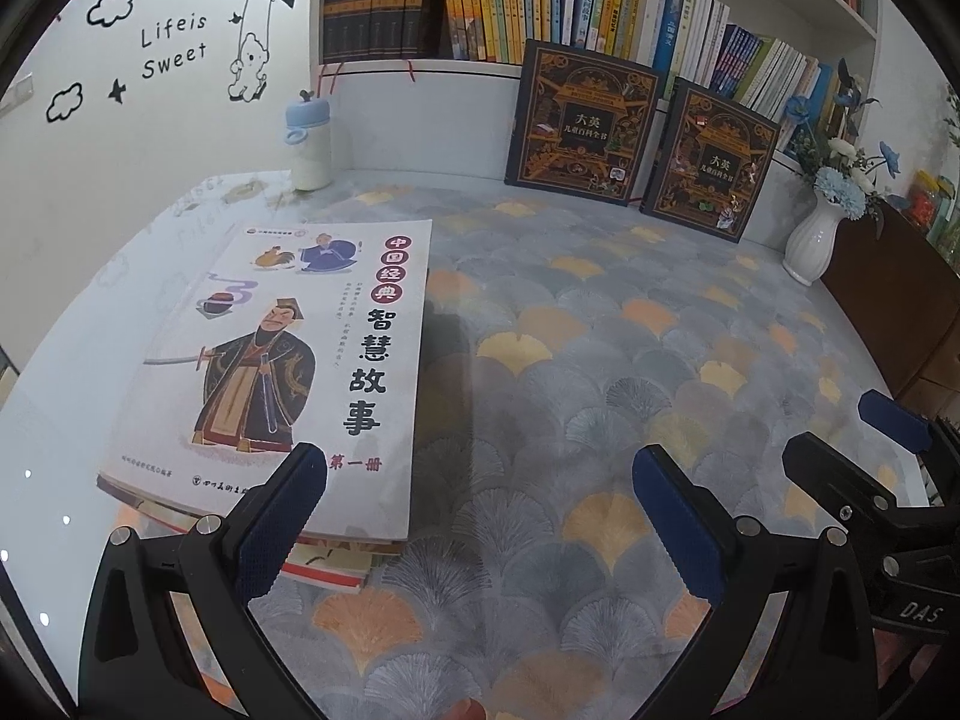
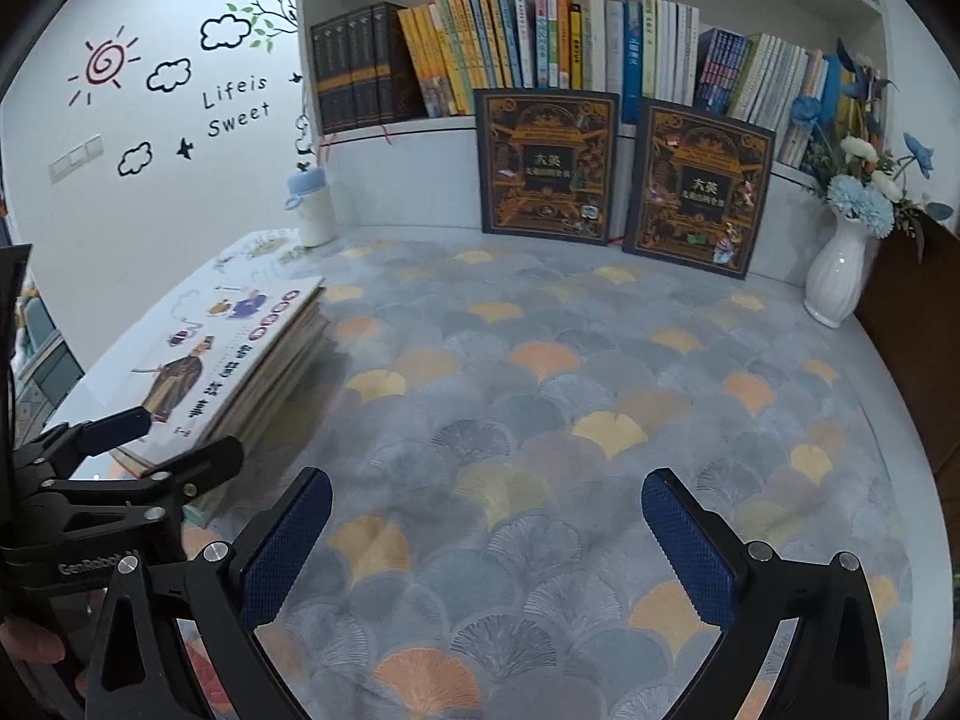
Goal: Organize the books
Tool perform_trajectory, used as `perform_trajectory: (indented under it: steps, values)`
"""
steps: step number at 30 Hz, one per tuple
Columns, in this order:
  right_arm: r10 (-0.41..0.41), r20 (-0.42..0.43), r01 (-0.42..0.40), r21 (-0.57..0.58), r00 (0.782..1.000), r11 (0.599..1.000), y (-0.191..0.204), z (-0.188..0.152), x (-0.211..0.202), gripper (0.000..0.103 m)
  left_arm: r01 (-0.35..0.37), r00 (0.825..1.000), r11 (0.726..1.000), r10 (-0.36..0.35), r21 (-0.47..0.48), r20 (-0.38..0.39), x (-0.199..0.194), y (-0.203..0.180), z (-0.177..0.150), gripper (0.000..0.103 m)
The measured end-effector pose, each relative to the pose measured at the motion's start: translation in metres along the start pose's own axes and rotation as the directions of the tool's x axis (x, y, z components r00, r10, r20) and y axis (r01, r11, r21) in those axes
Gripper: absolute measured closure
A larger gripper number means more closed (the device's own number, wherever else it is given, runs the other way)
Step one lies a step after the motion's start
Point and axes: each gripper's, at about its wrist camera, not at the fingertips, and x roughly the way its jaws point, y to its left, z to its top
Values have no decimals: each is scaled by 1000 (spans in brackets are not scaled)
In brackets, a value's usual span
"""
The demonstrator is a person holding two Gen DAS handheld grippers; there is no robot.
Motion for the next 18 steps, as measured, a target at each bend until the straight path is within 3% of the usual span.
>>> perform_trajectory:
  steps: [6, 10, 14, 18]
  values:
    - [36, -22, -35, 53, 999, 998, -7, -2, 4, 0, -9, 1000, 1000, 9, 7, 14, 4, 0, 5, 1]
    - [70, 20, -71, 53, 997, 996, -5, -1, -2, 0, -17, 1000, 1000, 17, 5, 21, 9, 1, 10, 1]
    - [62, 79, -62, -4, 995, 998, 6, 0, -10, 0, -12, 1000, 1000, 12, 2, 24, 15, 2, 14, 1]
    - [40, 56, -39, -15, 998, 999, 8, 1, -3, 0, -9, 999, 1000, 9, -9, 32, 19, 3, 17, 1]
